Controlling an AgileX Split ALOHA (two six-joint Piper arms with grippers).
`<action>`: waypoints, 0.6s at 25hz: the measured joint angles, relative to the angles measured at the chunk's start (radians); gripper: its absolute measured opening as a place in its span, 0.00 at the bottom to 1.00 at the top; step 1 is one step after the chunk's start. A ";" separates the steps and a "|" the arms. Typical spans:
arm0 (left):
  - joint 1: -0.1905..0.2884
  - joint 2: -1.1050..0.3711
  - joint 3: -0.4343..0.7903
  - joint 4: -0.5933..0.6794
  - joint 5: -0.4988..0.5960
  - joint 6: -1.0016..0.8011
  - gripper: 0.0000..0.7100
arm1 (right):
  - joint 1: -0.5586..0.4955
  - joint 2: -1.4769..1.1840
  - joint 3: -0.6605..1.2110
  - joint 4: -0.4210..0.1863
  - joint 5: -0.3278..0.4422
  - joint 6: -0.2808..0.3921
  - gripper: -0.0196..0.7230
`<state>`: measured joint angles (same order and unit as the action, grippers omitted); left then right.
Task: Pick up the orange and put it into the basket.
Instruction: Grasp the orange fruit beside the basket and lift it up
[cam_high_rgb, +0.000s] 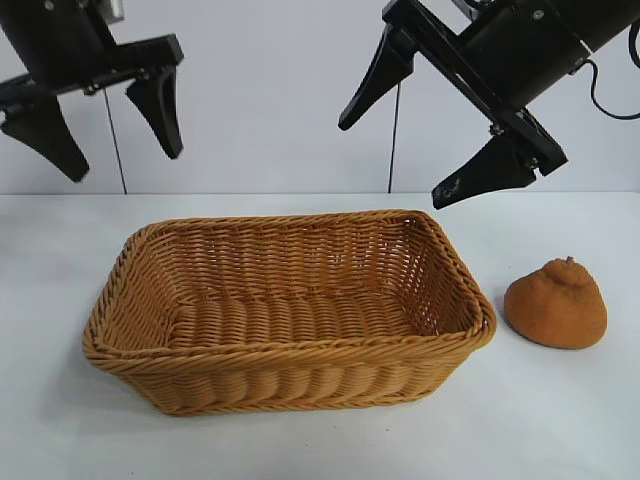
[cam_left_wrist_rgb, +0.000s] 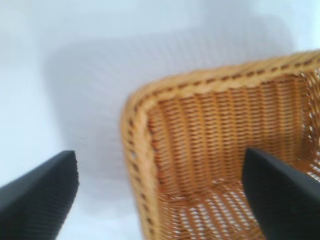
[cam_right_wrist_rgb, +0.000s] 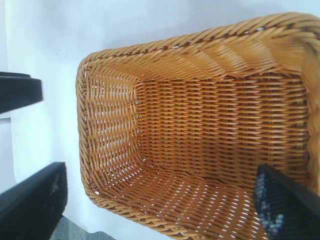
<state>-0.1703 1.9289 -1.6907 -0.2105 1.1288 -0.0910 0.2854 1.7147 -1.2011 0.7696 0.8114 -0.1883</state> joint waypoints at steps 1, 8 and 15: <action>0.021 0.000 -0.017 0.027 0.019 0.000 0.90 | 0.000 0.000 0.000 0.000 0.000 0.000 0.96; 0.138 0.000 -0.044 0.160 0.084 0.029 0.90 | 0.000 0.000 0.000 0.000 0.000 0.000 0.96; 0.132 -0.060 -0.036 0.168 0.084 0.037 0.90 | 0.000 0.000 0.000 0.000 0.004 0.000 0.96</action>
<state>-0.0383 1.8686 -1.7268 -0.0421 1.2126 -0.0536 0.2854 1.7147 -1.2011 0.7696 0.8153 -0.1883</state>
